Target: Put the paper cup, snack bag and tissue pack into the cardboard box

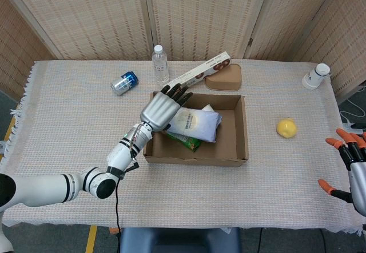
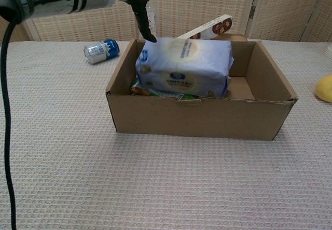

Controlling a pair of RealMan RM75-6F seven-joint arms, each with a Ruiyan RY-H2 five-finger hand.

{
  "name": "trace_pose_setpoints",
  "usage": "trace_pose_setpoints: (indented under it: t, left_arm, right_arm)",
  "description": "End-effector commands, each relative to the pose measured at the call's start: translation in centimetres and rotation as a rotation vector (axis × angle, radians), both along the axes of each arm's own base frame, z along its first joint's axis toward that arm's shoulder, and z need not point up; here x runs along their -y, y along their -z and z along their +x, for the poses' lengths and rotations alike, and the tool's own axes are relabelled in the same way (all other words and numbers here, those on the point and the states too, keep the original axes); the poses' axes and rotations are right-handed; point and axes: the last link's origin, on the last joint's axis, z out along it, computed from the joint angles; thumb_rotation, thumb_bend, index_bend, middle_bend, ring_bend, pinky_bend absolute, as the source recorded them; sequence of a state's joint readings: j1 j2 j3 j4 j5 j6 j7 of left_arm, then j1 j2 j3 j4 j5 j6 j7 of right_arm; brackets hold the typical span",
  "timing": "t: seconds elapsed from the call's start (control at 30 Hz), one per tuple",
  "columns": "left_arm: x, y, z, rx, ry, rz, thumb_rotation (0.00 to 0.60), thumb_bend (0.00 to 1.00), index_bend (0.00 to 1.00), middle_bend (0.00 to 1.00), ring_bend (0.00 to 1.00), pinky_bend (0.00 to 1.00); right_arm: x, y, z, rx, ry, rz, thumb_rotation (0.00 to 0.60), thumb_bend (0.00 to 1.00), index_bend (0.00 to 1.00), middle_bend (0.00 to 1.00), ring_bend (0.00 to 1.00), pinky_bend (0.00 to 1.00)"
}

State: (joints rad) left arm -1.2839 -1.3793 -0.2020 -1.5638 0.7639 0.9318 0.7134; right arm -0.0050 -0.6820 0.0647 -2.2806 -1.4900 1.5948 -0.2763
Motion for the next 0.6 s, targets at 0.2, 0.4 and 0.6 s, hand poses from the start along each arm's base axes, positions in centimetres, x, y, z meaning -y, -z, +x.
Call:
trace_pose_setpoints:
  t: [0.2, 0.4, 0.6]
  left_arm:
    - [-1.3, -4.8, -3.1, 0.065, -0.065, 0.191, 0.6, 0.22, 0.0, 0.0, 0.0, 0.16]
    - [-0.3, -11.8, -10.5, 0.096, -0.198, 0.433, 0.6, 0.25, 0.0, 0.0, 0.0, 0.16]
    - [5.5, -17.3, -21.7, 0.029, -0.494, 0.426, 0.6, 0.21, 0.0, 0.0, 0.0, 0.16]
  right_arm:
    - [0.1, 0.6, 0.3, -0.002, -0.015, 0.023, 0.6, 0.0, 0.24, 0.1, 0.0, 0.0]
    - [0.0, 0.8, 0.3, 0.001, -0.016, 0.029, 0.6, 0.0, 0.24, 0.1, 0.0, 0.0]
    - [-0.1, 1.0, 0.4, -0.001, -0.018, 0.041, 0.6, 0.0, 0.24, 0.1, 0.0, 0.0]
